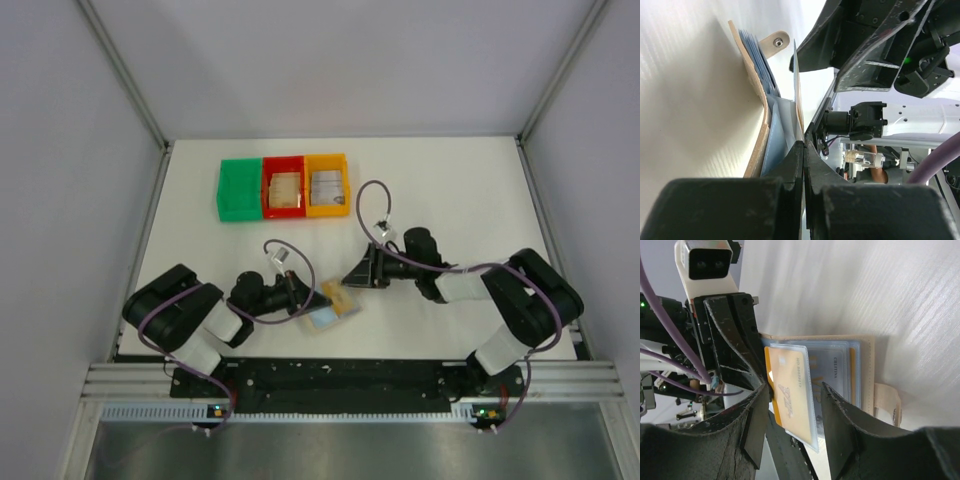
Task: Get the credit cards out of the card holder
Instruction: Remove the credit card from the card holder.
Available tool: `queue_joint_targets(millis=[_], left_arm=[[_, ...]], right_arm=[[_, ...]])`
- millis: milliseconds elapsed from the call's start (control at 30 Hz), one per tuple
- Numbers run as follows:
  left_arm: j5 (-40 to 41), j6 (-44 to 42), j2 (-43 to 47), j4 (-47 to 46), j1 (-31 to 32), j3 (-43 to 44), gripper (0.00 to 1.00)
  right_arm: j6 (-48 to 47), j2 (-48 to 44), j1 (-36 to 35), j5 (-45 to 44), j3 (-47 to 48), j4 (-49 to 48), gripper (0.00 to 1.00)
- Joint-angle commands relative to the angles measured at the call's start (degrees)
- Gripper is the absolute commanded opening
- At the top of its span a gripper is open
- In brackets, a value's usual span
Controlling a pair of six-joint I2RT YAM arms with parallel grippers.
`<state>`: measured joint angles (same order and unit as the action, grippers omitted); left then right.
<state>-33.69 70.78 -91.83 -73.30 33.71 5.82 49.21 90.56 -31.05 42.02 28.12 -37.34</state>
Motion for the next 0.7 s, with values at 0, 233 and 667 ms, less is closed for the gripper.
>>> queue_joint_targets(millis=[0, 233, 667], left_arm=[[-1.6, -0.7, 1.9, -22.3, -0.1, 1.4, 0.00], [-1.6, -0.8, 1.7, -22.3, 0.0, 1.8, 0.00], [-0.8, -1.5, 1.8, -22.4, 0.0, -0.2, 0.00]], right_arm=[[-0.4, 1.5, 0.3, 2.8, 1.7, -3.3, 0.46], [1.7, 3.8, -0.6, 6.1, 1.9, -7.3, 0.39], [1.7, 3.7, 0.8, 3.5, -0.7, -8.3, 0.00]])
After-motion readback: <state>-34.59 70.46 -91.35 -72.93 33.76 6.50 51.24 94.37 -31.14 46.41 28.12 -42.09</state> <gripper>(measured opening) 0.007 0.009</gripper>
